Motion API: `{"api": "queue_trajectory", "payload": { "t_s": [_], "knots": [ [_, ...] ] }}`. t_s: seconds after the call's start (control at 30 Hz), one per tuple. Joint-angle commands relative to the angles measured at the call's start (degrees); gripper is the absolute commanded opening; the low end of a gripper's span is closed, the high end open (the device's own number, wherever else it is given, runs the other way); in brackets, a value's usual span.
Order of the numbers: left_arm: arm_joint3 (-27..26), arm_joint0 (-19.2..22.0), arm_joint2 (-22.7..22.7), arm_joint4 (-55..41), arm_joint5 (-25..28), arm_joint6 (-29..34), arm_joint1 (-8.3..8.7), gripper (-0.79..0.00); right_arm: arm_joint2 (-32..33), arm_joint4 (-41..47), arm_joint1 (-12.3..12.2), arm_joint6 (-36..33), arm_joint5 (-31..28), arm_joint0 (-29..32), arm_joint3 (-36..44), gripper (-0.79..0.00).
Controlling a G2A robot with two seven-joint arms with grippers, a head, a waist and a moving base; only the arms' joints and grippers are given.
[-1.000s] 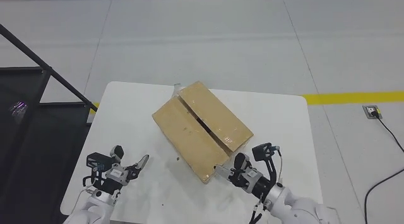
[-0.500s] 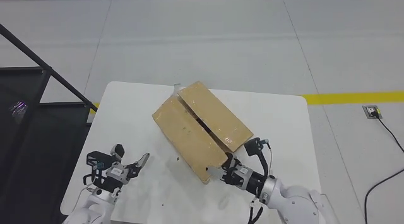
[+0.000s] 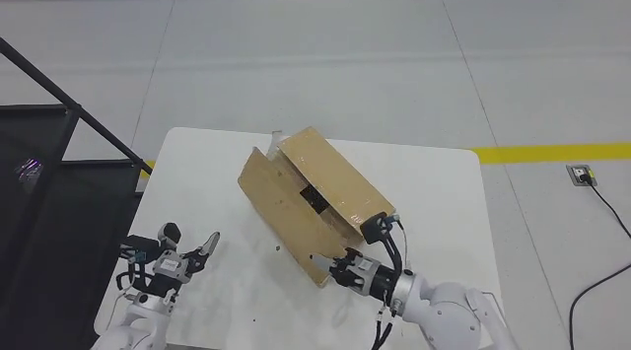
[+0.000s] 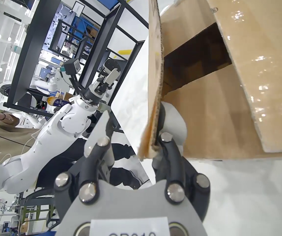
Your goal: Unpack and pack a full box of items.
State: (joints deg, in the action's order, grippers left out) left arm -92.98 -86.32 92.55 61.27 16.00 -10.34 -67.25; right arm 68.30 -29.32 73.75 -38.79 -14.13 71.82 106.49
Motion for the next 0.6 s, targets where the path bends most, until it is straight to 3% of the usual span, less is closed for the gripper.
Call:
{"api": "queue_trajectory", "payload": {
  "t_s": [0.0,0.57],
  "knots": [
    [0.1,0.2,0.5,-0.7,-0.9,0.2,-0.03,0.0,0.1,-0.8,-0.2,-0.4,-1.1,0.4,0.7,-0.785],
    [3.2,4.3,0.8,-0.4,-4.6,3.7,-0.22,0.0,5.9,-2.1,-2.7,-4.3,-13.3,4.5,3.2,-0.785]
  ]
}}
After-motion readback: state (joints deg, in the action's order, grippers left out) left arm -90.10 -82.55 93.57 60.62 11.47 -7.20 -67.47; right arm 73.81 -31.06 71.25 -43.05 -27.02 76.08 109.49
